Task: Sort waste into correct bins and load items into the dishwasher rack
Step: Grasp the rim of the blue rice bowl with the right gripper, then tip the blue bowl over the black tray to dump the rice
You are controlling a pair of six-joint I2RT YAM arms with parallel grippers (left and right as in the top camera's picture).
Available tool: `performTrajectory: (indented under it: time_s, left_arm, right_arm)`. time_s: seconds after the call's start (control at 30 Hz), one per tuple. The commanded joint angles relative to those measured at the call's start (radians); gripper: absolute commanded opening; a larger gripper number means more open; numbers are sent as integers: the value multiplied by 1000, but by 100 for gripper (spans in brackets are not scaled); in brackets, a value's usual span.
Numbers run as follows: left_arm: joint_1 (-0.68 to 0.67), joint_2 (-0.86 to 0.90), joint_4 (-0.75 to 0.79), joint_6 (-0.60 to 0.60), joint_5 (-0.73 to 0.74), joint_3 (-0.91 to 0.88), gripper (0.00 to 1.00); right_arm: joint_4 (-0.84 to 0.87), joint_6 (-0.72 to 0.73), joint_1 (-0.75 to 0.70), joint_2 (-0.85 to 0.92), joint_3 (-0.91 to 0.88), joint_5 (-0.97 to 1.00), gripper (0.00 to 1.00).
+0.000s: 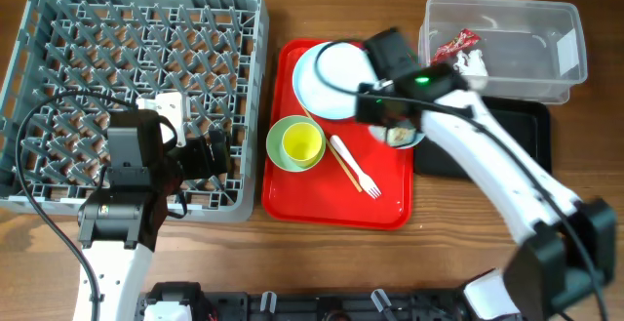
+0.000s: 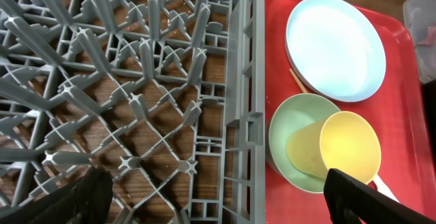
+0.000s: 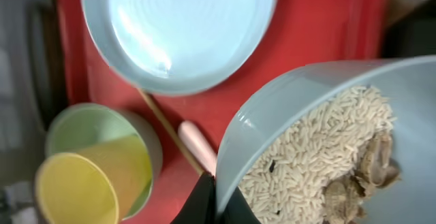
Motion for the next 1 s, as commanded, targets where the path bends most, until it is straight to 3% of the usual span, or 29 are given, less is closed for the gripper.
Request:
performTrajectory:
  time_s: [0.0, 0.23, 0.47, 0.7, 0.97]
  left_arm:
    - [4, 1, 3, -3, -5, 20, 100]
    - [4, 1, 3, -3, -5, 20, 100]
    - [4, 1, 3, -3, -5, 20, 100]
    - [4, 1, 3, -3, -5, 20, 100]
    - [4, 1, 2, -3, -5, 20, 100]
  right_arm:
    - [-2, -56, -127, -76, 26, -112, 4]
    - [30, -220, -402, -53, -79, -533, 4]
    - [217, -277, -575, -43, -299, -856, 4]
    - [351, -241, -773, -37, -423, -1113, 4]
    - [370, -155, -916, 52, -425, -1323, 4]
